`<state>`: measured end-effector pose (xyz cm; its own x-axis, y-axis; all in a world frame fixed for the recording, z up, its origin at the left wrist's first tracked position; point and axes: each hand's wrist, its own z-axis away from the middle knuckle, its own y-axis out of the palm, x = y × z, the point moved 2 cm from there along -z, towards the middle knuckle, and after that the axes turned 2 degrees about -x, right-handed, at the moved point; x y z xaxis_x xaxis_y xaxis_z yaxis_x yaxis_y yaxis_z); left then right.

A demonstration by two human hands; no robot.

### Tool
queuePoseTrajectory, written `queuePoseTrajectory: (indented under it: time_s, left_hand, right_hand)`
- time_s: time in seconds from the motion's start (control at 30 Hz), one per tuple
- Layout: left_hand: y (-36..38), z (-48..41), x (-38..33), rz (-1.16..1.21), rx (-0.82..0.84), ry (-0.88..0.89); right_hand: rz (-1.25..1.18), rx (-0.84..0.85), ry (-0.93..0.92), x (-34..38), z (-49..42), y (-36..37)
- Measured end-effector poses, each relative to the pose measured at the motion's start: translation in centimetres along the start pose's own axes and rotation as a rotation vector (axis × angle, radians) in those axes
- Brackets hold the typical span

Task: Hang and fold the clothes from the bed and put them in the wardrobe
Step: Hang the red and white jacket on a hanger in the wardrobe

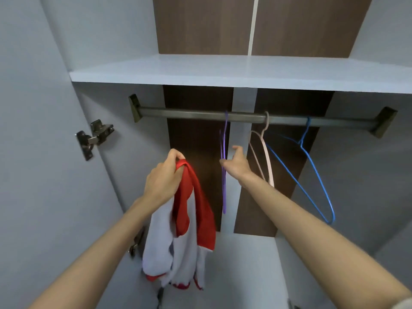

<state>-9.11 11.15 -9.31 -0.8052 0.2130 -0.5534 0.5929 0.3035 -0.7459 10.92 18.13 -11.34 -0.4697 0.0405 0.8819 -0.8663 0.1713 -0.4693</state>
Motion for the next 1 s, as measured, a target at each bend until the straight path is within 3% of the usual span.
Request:
queuePoseTrajectory:
  time_s: [0.23,0.5,0.63,0.77,1.0]
  left_hand:
    - [1.6,-6.0,1.8,-0.037,-0.040,-0.022]
    - [2.5,-7.3,4.1,-0.190,0.017,-0.037]
    - [2.6,-6.0,4.4,-0.139,0.058,-0.033]
    - [2.7,-3.7,4.2,-0.068,0.091,-0.034]
    - [4.3,3.3,3.1,0.010,0.145,-0.068]
  right_hand:
    - [-0.295,0.053,0.138,-0.1,-8.7,2.0]
    - [-0.208,-0.150,-0.014,0.2,-9.8,1.0]
    - [-0.152,-0.163,-0.089,1.2,-7.0,-0.9]
    - [-0.137,-0.124,-0.030,1.3,-2.2,-2.2]
    - [0.022,-0.179,-0.076,0.5,12.6,-5.2]
